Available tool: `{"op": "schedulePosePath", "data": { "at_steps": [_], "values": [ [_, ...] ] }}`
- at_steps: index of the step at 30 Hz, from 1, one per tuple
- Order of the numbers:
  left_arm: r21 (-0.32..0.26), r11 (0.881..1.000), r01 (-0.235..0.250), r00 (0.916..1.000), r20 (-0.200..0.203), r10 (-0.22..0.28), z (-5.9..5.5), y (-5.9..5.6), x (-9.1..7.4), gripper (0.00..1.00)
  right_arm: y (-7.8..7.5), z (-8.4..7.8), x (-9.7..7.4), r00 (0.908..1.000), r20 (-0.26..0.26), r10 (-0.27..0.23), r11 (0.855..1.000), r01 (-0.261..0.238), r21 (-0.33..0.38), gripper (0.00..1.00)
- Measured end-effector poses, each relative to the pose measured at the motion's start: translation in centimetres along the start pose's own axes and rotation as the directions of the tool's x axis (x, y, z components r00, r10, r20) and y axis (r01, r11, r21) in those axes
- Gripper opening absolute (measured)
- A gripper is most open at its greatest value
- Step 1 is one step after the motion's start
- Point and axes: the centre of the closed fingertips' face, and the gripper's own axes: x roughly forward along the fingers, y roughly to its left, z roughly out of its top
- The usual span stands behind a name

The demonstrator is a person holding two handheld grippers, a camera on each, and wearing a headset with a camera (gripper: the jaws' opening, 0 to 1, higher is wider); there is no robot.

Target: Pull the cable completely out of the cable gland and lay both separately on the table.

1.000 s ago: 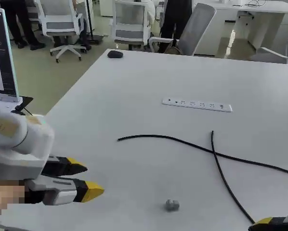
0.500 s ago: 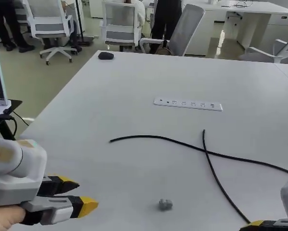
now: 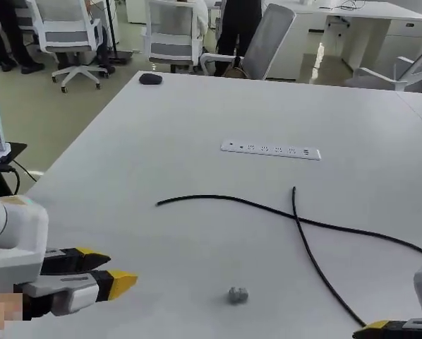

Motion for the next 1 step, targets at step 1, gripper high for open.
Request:
{"op": "schedulePosePath", "data": {
  "at_steps": [1],
  "values": [
    [0.005, 1.0, -0.001, 1.0, -0.004, 0.001, -0.07, -0.05, 0.05, 0.38, 0.05, -0.04, -0.03, 1.0, 0.0, 0.0, 1.0, 0.0, 0.0, 0.39]
  ]
}}
